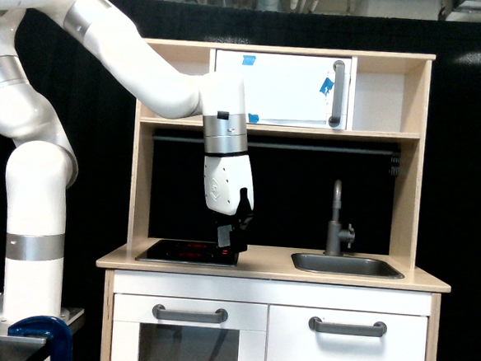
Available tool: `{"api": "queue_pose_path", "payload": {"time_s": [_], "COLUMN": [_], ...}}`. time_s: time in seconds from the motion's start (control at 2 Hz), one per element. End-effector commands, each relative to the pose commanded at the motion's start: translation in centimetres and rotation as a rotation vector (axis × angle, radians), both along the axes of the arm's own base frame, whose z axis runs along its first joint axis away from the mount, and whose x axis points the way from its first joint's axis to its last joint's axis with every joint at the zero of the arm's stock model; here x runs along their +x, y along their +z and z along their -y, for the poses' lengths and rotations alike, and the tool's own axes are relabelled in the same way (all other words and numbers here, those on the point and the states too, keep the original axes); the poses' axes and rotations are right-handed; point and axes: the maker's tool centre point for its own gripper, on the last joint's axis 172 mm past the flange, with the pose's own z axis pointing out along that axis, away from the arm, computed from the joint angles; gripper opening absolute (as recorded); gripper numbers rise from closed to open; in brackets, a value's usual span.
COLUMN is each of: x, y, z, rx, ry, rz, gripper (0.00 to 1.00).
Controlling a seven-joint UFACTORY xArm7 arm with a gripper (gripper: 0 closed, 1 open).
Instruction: Open the oven door
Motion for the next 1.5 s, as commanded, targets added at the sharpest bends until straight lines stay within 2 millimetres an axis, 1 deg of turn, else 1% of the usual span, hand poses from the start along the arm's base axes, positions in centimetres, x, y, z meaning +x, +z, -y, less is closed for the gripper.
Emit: {"api": "queue_pose_path", "payload": {"time_s": [0.5, 1.0, 1.5], "x": [5.2, 11.3, 13.3], "y": [2.4, 4.5, 7.4], "z": [-1.6, -1.1, -3.8], "rx": [0.072, 0.174, 0.435], "ry": [0.133, 0.477, 0.747], "rz": [0.077, 0.123, 0.219], "gripper": [1.00, 1.00, 1.00]}}
